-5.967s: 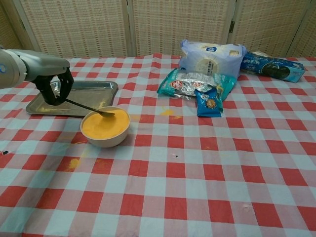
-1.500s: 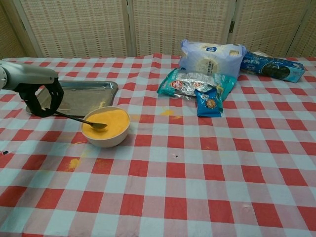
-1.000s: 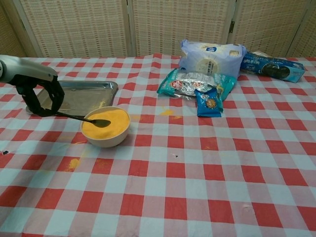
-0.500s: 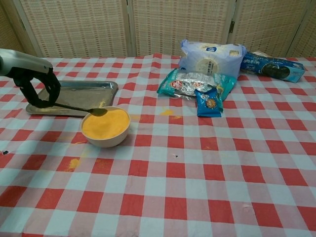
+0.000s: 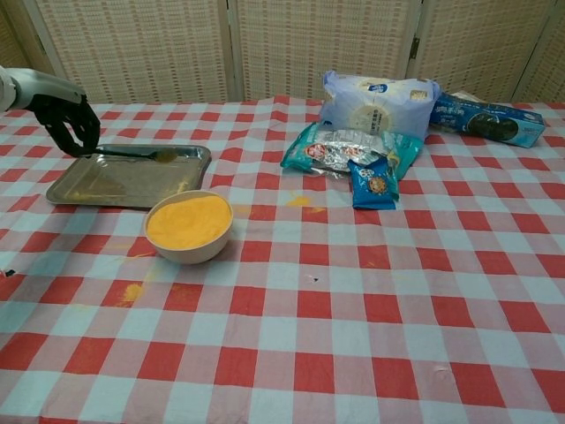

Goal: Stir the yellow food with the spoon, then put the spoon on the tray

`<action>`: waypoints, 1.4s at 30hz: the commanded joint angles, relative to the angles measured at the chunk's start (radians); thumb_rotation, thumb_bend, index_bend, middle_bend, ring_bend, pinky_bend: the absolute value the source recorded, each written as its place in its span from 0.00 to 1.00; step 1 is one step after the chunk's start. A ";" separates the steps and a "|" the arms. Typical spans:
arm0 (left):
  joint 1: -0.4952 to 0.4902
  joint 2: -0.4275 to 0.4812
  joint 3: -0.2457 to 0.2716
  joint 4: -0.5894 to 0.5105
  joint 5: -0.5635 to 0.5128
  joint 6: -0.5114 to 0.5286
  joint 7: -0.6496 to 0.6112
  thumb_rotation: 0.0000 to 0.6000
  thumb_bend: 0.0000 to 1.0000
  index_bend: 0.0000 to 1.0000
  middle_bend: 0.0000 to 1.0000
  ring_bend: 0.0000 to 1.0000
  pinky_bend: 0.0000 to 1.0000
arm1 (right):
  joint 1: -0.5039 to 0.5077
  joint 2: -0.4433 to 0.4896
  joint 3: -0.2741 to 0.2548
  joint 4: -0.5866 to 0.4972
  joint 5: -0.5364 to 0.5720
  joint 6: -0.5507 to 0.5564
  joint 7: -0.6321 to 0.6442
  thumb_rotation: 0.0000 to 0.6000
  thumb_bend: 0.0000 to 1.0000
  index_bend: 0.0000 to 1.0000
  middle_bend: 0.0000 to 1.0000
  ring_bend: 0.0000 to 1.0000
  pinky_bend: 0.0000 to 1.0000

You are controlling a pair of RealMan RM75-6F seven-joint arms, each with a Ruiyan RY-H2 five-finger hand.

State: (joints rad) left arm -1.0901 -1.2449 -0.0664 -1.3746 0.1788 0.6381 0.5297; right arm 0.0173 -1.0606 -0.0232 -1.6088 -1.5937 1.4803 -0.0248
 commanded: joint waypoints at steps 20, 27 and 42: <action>-0.007 -0.266 -0.003 0.436 0.014 -0.108 -0.068 1.00 0.47 0.00 0.00 0.00 0.04 | 0.008 -0.034 0.029 0.016 0.044 -0.001 -0.027 1.00 0.00 0.00 0.00 0.00 0.00; 0.050 -0.103 -0.074 0.181 0.134 -0.047 -0.177 1.00 0.46 0.00 0.00 0.00 0.05 | -0.005 -0.026 0.019 0.017 0.011 0.034 -0.002 1.00 0.00 0.00 0.00 0.00 0.00; 0.849 0.098 0.178 -0.306 1.313 0.903 -0.763 1.00 0.43 0.00 0.00 0.00 0.01 | -0.061 -0.022 0.021 0.020 -0.030 0.159 0.004 1.00 0.00 0.00 0.00 0.00 0.00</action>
State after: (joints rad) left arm -0.6071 -1.1630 -0.0533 -1.7496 1.0889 1.1281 0.0349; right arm -0.0405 -1.0797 -0.0032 -1.5907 -1.6201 1.6356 -0.0174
